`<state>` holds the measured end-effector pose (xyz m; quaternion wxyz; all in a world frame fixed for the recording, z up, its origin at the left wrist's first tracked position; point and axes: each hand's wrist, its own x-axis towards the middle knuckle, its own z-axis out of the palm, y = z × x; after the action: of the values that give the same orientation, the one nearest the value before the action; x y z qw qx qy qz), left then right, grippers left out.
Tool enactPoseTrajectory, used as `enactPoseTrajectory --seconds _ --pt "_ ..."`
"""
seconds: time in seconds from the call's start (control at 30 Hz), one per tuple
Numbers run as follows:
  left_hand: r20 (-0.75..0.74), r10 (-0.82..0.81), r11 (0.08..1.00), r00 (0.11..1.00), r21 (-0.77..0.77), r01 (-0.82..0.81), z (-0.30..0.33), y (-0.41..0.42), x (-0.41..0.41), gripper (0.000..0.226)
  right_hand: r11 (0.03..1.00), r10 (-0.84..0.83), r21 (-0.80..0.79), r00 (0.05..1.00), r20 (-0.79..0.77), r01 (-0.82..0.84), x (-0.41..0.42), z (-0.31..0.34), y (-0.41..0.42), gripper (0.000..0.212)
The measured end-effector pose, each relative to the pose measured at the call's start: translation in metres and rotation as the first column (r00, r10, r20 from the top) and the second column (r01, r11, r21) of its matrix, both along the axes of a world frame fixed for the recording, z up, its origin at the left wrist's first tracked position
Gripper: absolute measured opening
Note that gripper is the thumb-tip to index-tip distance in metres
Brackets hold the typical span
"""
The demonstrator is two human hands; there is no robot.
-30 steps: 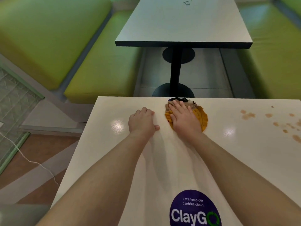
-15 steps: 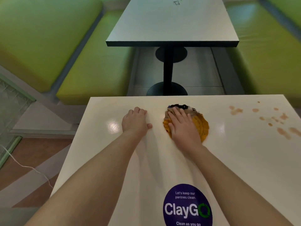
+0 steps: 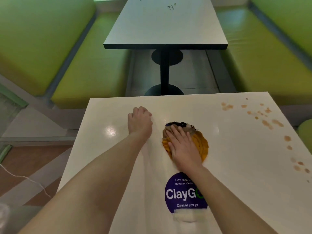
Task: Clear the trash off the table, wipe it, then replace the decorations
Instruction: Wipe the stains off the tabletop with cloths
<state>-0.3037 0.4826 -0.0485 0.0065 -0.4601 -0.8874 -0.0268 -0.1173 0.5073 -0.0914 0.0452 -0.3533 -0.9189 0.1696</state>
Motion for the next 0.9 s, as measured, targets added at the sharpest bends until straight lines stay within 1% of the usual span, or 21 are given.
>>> enactPoseTrajectory --seconds 0.07,0.13,0.23,0.3,0.33,0.37,0.43,0.5,0.57,0.63,0.67,0.73,0.8,0.83,0.9 --pt "0.064 -0.027 0.995 0.998 0.097 0.021 -0.001 -0.008 0.01 0.028 1.0 -0.016 0.012 1.0 0.004 0.016 0.024 -0.001 0.01 0.052" --pt "0.16 -0.04 0.987 0.986 0.158 0.015 0.0 -0.023 0.018 0.026 0.991 -0.135 0.026 0.991 0.007 0.135 0.052 0.0 0.023 0.048" --pt "0.302 0.021 0.972 0.953 0.218 -0.09 0.003 -0.051 0.024 0.025 0.948 -0.317 0.005 0.947 0.048 0.317 0.068 0.002 0.029 0.05" --pt "0.395 0.065 0.957 0.916 0.236 -0.169 0.003 -0.071 0.028 0.023 0.923 -0.384 -0.003 0.92 0.077 0.385 0.056 0.005 0.018 0.052" --pt "0.43 0.071 0.954 0.9 0.234 -0.186 0.003 -0.082 0.033 0.022 0.927 -0.372 -0.01 0.924 0.087 0.374 0.047 0.007 0.004 0.053" --pt "0.456 0.071 0.952 0.887 0.234 -0.197 0.003 -0.091 0.038 0.022 0.946 -0.32 -0.023 0.943 0.086 0.323 0.038 0.009 -0.01 0.054" --pt "0.489 0.071 0.947 0.869 0.24 -0.213 -0.001 -0.103 0.047 0.024 0.987 -0.154 -0.045 0.986 0.065 0.157 0.028 0.009 -0.044 0.054" --pt "0.508 0.061 0.945 0.859 0.248 -0.213 -0.004 -0.111 0.053 0.027 0.997 -0.012 -0.077 0.999 0.044 0.016 0.036 0.011 -0.065 0.055" --pt "0.522 0.035 0.951 0.852 0.246 -0.189 -0.006 -0.116 0.06 0.029 0.996 0.034 -0.089 0.999 0.031 -0.031 0.058 0.012 -0.061 0.051" --pt "0.515 -0.025 0.961 0.857 0.248 -0.121 -0.008 -0.12 0.068 0.03 0.996 -0.044 -0.081 0.998 0.043 0.047 0.084 0.01 -0.047 0.049" --pt "0.5 -0.075 0.966 0.863 0.252 -0.062 -0.008 -0.123 0.075 0.03 0.989 -0.123 -0.078 0.99 0.072 0.129 0.102 0.011 -0.043 0.049" --pt "0.448 -0.147 0.958 0.882 0.285 0.015 -0.012 -0.123 0.079 0.029 0.964 -0.249 -0.073 0.963 0.101 0.257 0.114 0.009 -0.033 0.051" --pt "0.408 -0.184 0.957 0.894 0.282 0.068 -0.013 -0.123 0.086 0.027 0.927 -0.36 -0.067 0.926 0.118 0.369 0.109 0.009 -0.044 0.052" --pt "0.39 -0.191 0.959 0.901 0.269 0.087 -0.013 -0.124 0.09 0.026 0.916 -0.387 -0.064 0.913 0.126 0.397 0.101 0.009 -0.056 0.053" --pt "0.359 -0.204 0.964 0.911 0.234 0.123 -0.014 -0.127 0.102 0.025 0.93 -0.354 -0.06 0.927 0.121 0.363 0.087 0.01 -0.086 0.056"
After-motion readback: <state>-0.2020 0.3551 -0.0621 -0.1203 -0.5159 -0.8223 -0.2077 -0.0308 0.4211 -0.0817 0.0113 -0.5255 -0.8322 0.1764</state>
